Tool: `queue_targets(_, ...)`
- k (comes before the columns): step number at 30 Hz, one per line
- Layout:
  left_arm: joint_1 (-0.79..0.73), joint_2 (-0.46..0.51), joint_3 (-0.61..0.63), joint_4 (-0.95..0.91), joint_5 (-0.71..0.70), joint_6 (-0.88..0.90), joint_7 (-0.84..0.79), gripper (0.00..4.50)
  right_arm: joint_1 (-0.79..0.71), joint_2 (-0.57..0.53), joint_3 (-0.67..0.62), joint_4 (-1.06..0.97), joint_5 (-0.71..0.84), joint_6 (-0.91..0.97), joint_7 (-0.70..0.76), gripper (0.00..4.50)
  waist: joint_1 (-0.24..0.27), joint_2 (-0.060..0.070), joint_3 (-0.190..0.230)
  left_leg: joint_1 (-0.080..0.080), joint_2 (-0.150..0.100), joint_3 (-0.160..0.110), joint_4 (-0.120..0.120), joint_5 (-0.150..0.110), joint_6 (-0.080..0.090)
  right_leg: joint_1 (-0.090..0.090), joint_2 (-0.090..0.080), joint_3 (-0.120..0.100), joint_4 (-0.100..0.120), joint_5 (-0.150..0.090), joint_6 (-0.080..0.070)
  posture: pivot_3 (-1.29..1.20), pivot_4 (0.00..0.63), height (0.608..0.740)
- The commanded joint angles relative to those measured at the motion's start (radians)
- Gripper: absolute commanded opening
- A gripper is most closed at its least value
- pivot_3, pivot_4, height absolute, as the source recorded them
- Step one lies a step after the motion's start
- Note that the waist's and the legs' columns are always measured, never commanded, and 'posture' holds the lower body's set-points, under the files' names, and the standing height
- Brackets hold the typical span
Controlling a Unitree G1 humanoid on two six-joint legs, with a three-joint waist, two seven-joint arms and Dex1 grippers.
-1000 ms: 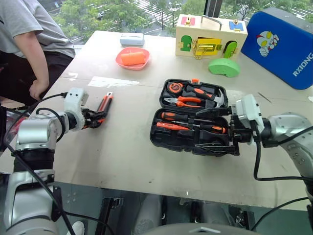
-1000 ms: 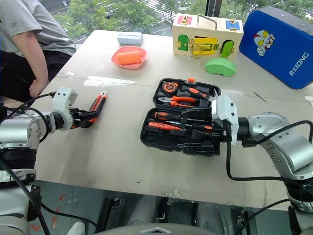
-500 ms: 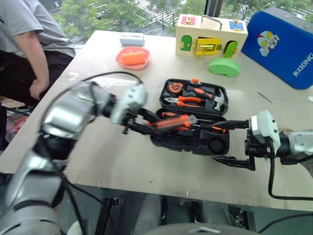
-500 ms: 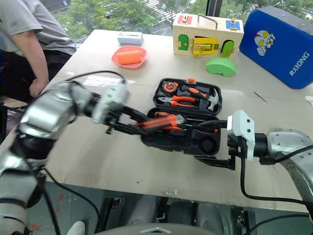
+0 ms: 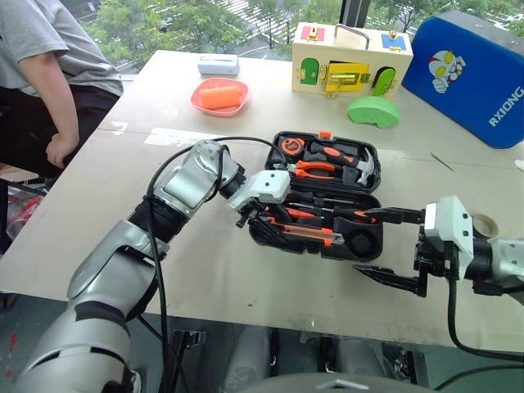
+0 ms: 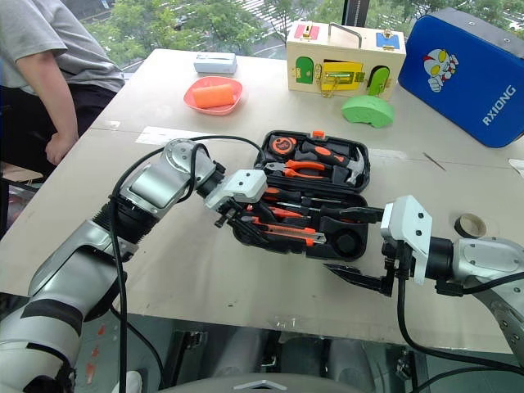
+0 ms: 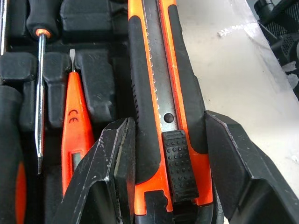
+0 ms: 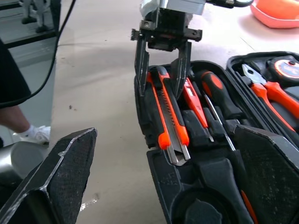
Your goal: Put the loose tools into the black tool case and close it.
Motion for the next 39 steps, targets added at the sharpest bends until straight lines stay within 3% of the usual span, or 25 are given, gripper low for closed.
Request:
queue_targets(1, -0.01, 0.0, -0.003, 0.005, 0.018, -0.031, -0.005, 1.81, 0.004, -0.007, -0.036, -0.03, 0.012, -0.014, -0.009, 4.5, 0.0, 0.0, 0.0, 0.0, 0.0, 0.0, 0.0, 0.0, 0.0, 0.0, 0.0, 0.001, 0.0, 0.0, 0.0, 0.0, 0.15, 0.735)
queue_targets(9, 0.009, -0.006, -0.005, 0.011, 0.018, -0.001, -0.005, 1.81, -0.009, -0.01, -0.027, -0.009, 0.006, -0.026, -0.001, 4.5, 0.0, 0.0, 0.0, 0.0, 0.0, 0.0, 0.0, 0.0, 0.0, 0.0, 0.0, 0.001, 0.0, 0.0, 0.0, 0.0, 0.15, 0.735)
queue_targets(11, 0.016, -0.014, 0.012, 0.005, 0.015, 0.007, -0.005, 2.82, -0.021, -0.01, -0.016, -0.004, 0.004, -0.028, 0.0, 4.5, 0.0, 0.0, 0.0, 0.0, 0.0, 0.0, 0.0, 0.0, 0.0, 0.0, 0.0, 0.001, 0.0, 0.0, 0.0, 0.0, 0.15, 0.735)
queue_targets(16, 0.018, 0.005, 0.049, -0.051, -0.027, 0.083, -0.005, 4.43, -0.036, -0.007, 0.0, 0.003, 0.001, -0.029, 0.005, 4.5, 0.0, 0.0, 0.0, 0.0, 0.0, -0.001, 0.0, 0.0, 0.0, 0.0, 0.0, 0.002, 0.0, 0.0, 0.0, 0.0, 0.15, 0.735)
queue_targets(26, 0.018, 0.028, 0.136, -0.097, -0.052, 0.147, -0.005, 4.43, -0.056, 0.0, 0.026, 0.032, -0.016, -0.047, 0.022, 4.5, 0.0, 0.0, 0.0, 0.0, 0.0, -0.001, 0.002, 0.0, 0.0, 0.0, 0.0, 0.002, 0.0, 0.0, 0.0, 0.0, 0.15, 0.735)
queue_targets(29, 0.03, 0.014, 0.136, -0.089, -0.033, 0.127, -0.005, 3.67, -0.061, -0.004, 0.033, 0.045, -0.026, -0.06, 0.033, 4.5, 0.0, 0.0, 0.0, 0.0, 0.0, -0.001, 0.002, 0.0, 0.0, 0.0, 0.0, 0.002, 0.0, 0.0, 0.0, 0.0, 0.15, 0.735)
queue_targets(36, 0.053, -0.017, 0.123, -0.079, 0.013, 0.09, -0.004, 0.34, -0.06, -0.008, 0.032, 0.054, -0.04, -0.071, 0.046, 4.5, 0.0, 0.0, 0.0, 0.0, 0.0, -0.001, 0.002, 0.0, 0.0, 0.0, 0.0, 0.002, 0.0, 0.0, 0.0, 0.0, 0.15, 0.735)
queue_targets(37, 0.058, -0.021, 0.122, -0.078, 0.02, 0.086, -0.003, 0.02, -0.059, -0.008, 0.032, 0.054, -0.042, -0.072, 0.047, 4.5, 0.0, 0.0, 0.0, 0.0, 0.0, -0.001, 0.002, 0.0, 0.0, 0.0, 0.0, 0.002, 0.0, 0.0, 0.0, 0.0, 0.15, 0.735)
queue_targets(39, 0.07, -0.027, 0.108, -0.07, 0.049, 0.061, -0.004, 0.02, -0.054, -0.007, 0.03, 0.052, -0.044, -0.071, 0.046, 4.5, 0.0, 0.0, 0.0, 0.0, 0.0, -0.001, 0.002, 0.0, 0.0, 0.0, 0.0, 0.002, 0.001, 0.0, 0.0, 0.0, 0.15, 0.735)
